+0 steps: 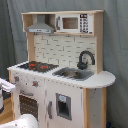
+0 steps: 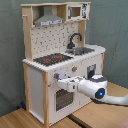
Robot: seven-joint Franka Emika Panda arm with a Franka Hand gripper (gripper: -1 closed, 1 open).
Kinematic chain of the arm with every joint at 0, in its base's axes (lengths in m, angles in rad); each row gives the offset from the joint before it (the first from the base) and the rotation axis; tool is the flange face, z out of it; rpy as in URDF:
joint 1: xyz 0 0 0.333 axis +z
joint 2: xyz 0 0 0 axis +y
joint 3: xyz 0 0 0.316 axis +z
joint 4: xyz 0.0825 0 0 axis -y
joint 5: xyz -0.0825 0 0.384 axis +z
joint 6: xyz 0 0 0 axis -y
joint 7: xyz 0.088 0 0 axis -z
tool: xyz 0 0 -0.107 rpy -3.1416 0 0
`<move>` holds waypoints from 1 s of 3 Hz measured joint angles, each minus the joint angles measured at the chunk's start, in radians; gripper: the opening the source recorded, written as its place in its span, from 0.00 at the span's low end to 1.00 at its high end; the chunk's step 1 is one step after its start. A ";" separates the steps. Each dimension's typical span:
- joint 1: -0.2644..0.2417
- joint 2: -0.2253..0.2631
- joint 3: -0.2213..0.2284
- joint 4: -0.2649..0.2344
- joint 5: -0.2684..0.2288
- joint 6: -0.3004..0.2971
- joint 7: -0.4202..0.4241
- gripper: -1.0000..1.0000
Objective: Play with the kitchen
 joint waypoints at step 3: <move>0.203 0.000 -0.028 -0.209 0.000 0.001 0.067 1.00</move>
